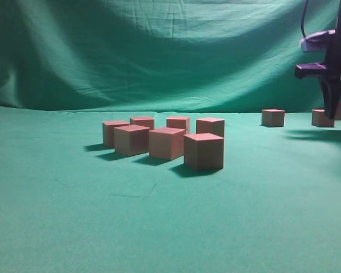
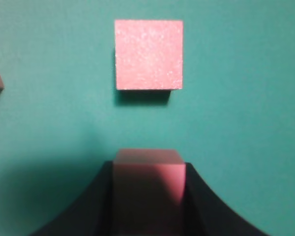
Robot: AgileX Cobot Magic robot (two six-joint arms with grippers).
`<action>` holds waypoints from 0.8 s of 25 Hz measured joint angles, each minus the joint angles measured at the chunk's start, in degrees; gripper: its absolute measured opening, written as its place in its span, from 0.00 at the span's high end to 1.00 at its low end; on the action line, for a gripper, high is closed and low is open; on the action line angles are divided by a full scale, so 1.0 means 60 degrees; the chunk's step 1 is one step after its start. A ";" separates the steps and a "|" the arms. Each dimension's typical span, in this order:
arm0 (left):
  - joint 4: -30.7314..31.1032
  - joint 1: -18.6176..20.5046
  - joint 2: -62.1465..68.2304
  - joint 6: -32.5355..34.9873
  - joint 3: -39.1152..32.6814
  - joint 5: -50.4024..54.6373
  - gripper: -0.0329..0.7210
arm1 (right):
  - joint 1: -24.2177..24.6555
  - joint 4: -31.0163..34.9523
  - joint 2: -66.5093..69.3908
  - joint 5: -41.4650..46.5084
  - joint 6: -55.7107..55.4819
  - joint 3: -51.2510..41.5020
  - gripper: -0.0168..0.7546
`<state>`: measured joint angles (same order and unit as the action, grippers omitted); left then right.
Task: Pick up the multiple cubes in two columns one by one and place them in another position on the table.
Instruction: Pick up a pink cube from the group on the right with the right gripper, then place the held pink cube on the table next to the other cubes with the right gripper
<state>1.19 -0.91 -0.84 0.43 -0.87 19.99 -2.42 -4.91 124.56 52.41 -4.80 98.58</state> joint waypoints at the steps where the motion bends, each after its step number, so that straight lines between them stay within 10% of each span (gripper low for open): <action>1: 0.0000 0.0000 0.0000 0.0000 0.0000 0.0000 0.96 | -0.0018 0.0007 0.0000 0.0329 0.0000 0.0220 0.63; 13: 0.0000 0.0000 0.0000 0.0000 0.0000 0.0000 0.96 | -0.1234 0.1170 -0.1952 0.3075 0.0135 0.1714 0.63; 20: 0.0000 0.0000 0.0000 0.0000 0.0000 0.0000 0.96 | -0.2903 0.1247 -0.3740 0.3088 0.0416 -0.0090 0.63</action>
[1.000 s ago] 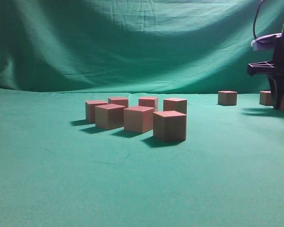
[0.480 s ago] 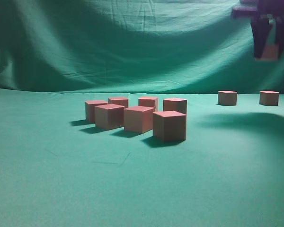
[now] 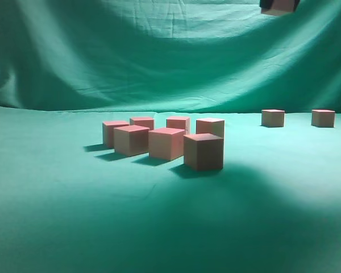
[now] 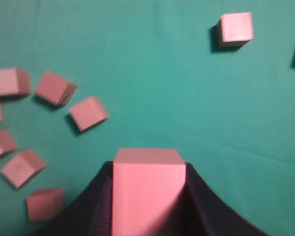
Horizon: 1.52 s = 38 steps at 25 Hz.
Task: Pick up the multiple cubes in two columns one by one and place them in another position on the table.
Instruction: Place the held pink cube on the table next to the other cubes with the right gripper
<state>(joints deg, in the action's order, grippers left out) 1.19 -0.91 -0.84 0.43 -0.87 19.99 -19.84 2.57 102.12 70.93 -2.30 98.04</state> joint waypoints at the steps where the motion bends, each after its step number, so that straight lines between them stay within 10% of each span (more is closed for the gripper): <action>1: 0.0000 0.0000 0.0000 0.0000 0.0000 0.0000 0.96 | -0.0256 0.0014 -0.0337 0.0000 0.0046 -0.0514 0.63; 14: 0.0000 0.0000 0.0000 0.0000 0.0000 0.0000 0.96 | -0.4115 0.0745 -0.1731 -0.2145 0.1625 -0.5147 0.63; 38: 0.0000 0.0000 0.0000 0.0000 0.0000 0.0000 0.96 | -0.4283 0.1475 0.0286 -0.3365 0.2179 -0.5147 0.63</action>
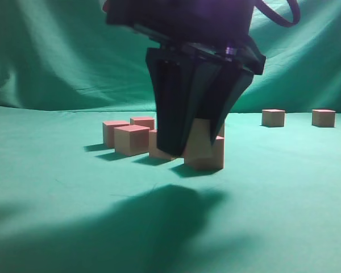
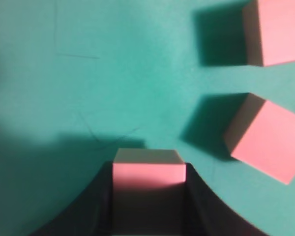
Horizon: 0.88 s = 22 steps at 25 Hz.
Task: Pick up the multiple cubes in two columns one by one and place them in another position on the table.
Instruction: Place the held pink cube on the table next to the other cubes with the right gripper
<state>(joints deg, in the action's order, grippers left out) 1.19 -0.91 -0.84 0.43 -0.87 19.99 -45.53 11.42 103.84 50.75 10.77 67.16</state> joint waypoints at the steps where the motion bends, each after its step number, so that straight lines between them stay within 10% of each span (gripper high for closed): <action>1: 0.0000 0.0000 0.0000 0.0000 0.0000 0.0000 0.96 | 0.0000 -0.0165 0.0018 -0.0016 -0.0034 0.0000 0.63; 22: 0.0000 0.0000 0.0000 0.0000 0.0000 0.0000 0.96 | -0.0488 -0.1990 -0.0236 -0.1651 -0.1636 -0.1045 0.63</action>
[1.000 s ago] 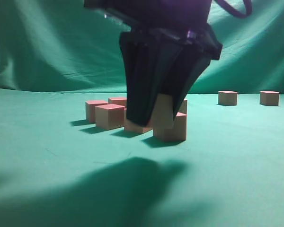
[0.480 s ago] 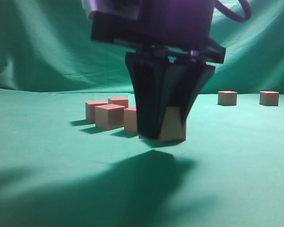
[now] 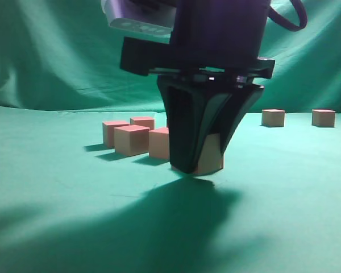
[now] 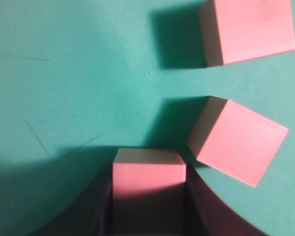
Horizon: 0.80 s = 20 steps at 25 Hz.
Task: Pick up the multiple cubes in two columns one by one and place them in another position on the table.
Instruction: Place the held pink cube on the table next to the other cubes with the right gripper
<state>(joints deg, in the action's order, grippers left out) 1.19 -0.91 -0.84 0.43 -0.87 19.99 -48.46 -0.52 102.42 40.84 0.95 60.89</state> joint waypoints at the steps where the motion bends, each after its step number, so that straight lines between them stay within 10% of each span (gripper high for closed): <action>1: 0.0000 0.0000 0.0000 0.0000 0.0000 0.0000 0.96 | 0.0000 -0.0023 0.0000 -0.0025 -0.0017 0.0000 0.63; 20: 0.0000 0.0000 0.0000 0.0000 0.0000 0.0000 0.96 | 0.0000 -0.0379 0.0000 0.0078 -0.0037 -0.0088 0.63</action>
<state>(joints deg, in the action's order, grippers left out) 1.19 -0.91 -0.84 0.43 -0.87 19.99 -48.46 -2.79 102.42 41.31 0.73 60.36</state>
